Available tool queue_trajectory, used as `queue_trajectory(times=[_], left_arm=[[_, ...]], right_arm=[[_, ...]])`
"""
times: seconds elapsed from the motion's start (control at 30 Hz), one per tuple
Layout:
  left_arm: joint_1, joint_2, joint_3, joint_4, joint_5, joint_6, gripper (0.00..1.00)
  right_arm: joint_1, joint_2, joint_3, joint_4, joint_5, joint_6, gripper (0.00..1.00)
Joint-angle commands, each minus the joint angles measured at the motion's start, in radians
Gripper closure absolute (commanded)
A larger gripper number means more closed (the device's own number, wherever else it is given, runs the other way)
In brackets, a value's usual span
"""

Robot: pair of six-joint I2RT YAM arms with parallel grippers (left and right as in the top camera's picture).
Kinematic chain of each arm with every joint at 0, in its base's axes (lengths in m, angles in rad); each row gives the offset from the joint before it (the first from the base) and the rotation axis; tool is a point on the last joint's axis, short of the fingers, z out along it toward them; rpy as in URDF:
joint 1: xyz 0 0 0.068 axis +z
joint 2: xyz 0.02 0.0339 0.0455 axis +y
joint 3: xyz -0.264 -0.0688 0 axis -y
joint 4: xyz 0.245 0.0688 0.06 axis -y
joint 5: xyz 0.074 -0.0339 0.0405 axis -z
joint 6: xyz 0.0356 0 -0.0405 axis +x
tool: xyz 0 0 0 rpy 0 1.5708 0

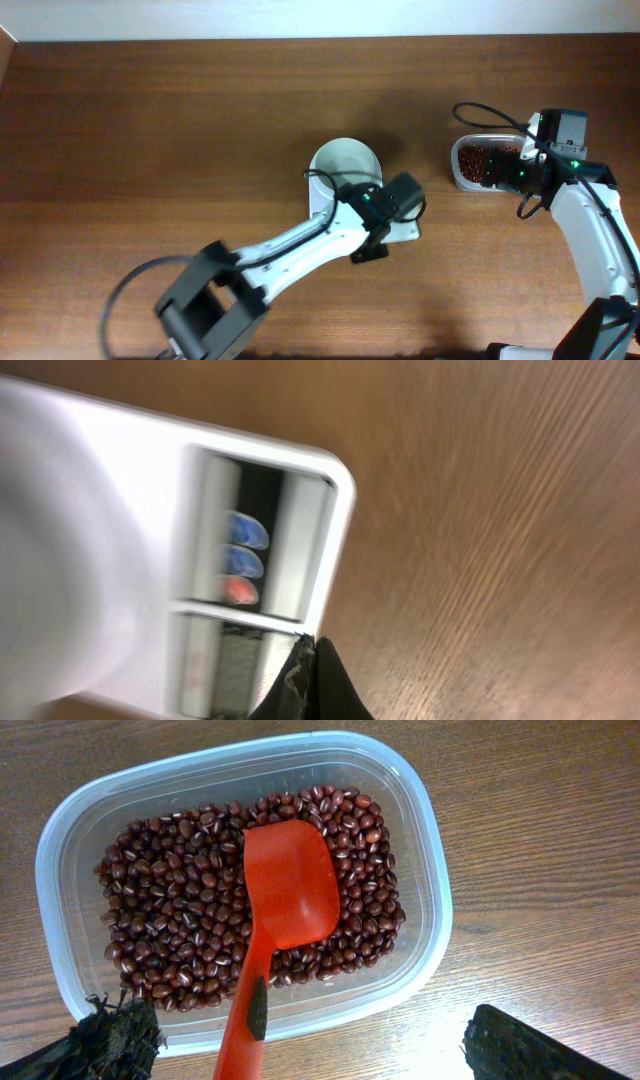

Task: Scoop item into bowl and weigh 50g on scale
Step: 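Raise the left gripper and hold it above the scale display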

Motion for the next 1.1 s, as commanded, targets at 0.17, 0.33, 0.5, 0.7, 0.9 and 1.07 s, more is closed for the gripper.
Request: queue_trajectory(times=[0.17, 0.33, 0.5, 0.7, 0.9, 1.07], left_arm=[[0.387, -0.279, 0.2, -0.016, 0.384, -0.331, 1.0], [0.69, -0.275, 0.2, 0.017, 0.386, -0.421, 1.0], [0.754, -0.272, 0.199, -0.062, 0.229, -0.542, 1.0], [0.74, -0.272, 0.199, -0.278, 0.248, -0.566, 0.51], [0.514, -0.272, 0.199, -0.384, 0.247, -0.579, 0.01], [0.359, -0.272, 0.194, -0.35, 0.228, -0.774, 0.01]], right_arm=[[0.006, 0.008, -0.002, 0.002, 0.012, 0.008, 0.01], [0.006, 0.008, -0.002, 0.002, 0.012, 0.008, 0.01], [0.006, 0.008, -0.002, 0.002, 0.012, 0.008, 0.01], [0.006, 0.008, -0.002, 0.003, 0.012, 0.008, 0.01], [0.005, 0.008, -0.002, 0.002, 0.012, 0.008, 0.01], [0.006, 0.008, -0.002, 0.002, 0.012, 0.008, 0.01]])
